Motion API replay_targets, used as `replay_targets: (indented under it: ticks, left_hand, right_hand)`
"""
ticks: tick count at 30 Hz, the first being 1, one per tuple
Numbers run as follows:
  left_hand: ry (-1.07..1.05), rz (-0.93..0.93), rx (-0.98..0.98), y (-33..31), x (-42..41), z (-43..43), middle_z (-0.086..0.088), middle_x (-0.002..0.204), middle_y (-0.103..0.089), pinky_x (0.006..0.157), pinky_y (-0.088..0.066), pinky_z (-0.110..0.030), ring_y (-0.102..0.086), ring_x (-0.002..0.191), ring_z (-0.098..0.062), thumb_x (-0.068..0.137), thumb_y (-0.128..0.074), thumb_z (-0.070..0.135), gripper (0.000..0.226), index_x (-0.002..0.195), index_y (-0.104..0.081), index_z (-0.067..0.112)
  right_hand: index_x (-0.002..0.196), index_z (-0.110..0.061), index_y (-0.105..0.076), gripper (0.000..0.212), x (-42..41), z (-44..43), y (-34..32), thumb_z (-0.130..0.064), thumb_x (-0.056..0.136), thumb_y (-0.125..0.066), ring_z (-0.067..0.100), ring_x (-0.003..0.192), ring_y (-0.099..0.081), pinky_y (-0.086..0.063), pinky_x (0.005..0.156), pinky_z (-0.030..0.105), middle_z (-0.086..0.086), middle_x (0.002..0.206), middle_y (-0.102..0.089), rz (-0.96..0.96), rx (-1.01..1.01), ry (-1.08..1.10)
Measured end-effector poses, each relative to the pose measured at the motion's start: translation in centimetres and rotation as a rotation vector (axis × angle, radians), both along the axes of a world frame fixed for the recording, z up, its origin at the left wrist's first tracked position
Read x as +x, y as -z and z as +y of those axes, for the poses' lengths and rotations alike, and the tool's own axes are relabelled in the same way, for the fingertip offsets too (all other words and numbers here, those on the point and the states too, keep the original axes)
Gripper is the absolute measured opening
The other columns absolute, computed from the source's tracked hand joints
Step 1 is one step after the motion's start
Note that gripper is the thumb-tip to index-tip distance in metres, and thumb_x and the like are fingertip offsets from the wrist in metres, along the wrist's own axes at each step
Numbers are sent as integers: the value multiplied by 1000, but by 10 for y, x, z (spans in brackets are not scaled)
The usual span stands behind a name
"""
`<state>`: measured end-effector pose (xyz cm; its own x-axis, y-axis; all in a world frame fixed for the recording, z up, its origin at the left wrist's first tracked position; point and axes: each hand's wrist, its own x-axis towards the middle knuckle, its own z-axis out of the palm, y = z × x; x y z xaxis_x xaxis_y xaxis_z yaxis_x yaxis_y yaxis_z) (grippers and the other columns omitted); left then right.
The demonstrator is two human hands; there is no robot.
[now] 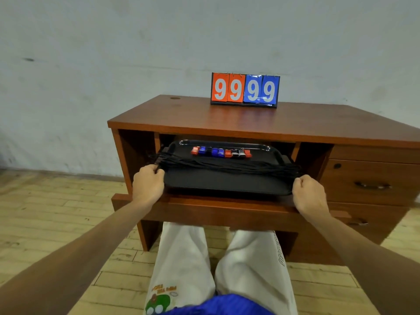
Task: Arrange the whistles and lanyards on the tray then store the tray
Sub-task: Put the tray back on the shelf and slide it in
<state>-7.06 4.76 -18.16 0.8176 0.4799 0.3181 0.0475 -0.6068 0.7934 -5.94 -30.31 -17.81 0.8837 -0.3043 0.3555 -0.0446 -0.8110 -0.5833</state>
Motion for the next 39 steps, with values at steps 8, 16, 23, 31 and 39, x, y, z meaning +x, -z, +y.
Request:
replay_targets:
  ticks: [8,16,23,31,39]
  left_hand:
    - [45,163,191,-7,14,6,-11,78,-66,64,-54,-39,-62,67,-29,91,-50,22,21,95,-64,7]
    - [88,284,246,-2,24,2,-14,84,-64,70,-54,-42,-62,74,-33,91,-48,23,18,89,-60,10]
    - [215,367,250,-9,25,-4,-15,101,-61,83,-48,-40,-58,89,-29,96,-42,19,27,114,-55,5]
    - [256,503,553,-27,22,-7,-8,96,-60,82,-51,-37,-60,86,-23,96,-42,29,21,93,-54,12]
    - [393,280,549,-76,45,-38,-13,98,-68,82,-55,-43,-65,87,-27,92,-49,20,21,91,-66,7]
  right_hand:
    - [107,5,-55,33,14,3,-5,-18,102,-33,36,89,-56,-36,72,32,22,107,-61,161,-60,17]
    - [109,3,-59,29,30,1,0,-14,98,-37,38,101,-58,-38,71,33,20,114,-61,311,-168,3]
    - [108,3,-61,37,34,2,-2,-25,100,-38,40,98,-59,-44,77,35,24,113,-60,319,-40,19]
    - [117,2,-57,36,25,7,-17,-21,96,-40,41,108,-54,-44,84,41,19,123,-51,246,-146,111]
    - [94,-13,-64,16,61,42,-39,-23,92,-50,21,82,-61,-53,73,37,4,101,-59,39,-220,-243]
